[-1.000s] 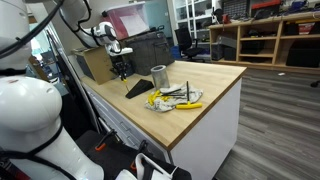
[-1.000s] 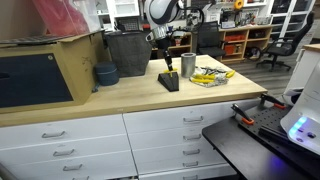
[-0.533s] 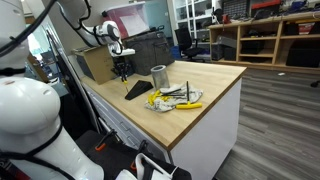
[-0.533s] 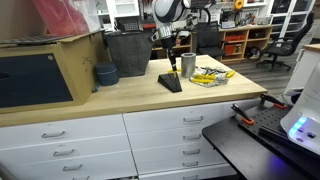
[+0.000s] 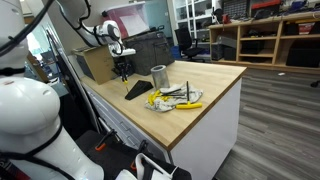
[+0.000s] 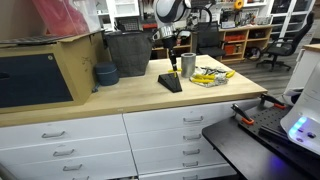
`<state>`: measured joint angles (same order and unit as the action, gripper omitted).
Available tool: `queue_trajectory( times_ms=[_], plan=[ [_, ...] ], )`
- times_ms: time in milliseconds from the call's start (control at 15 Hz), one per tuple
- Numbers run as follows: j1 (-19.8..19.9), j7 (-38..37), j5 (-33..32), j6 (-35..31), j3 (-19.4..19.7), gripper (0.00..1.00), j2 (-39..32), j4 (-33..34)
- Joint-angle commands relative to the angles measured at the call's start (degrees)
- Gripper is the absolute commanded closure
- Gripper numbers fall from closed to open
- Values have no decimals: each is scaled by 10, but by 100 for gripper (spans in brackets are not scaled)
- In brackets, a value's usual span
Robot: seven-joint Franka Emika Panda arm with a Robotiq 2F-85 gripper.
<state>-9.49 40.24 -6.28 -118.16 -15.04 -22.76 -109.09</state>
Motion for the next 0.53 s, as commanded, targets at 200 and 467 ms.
queue_trajectory(
  times_ms=[200, 467],
  plan=[
    [-25, -21, -56, -47, 5, 96, 16, -36],
    [-28, -36, -76, -80, 5, 96, 48, -84]
  ],
)
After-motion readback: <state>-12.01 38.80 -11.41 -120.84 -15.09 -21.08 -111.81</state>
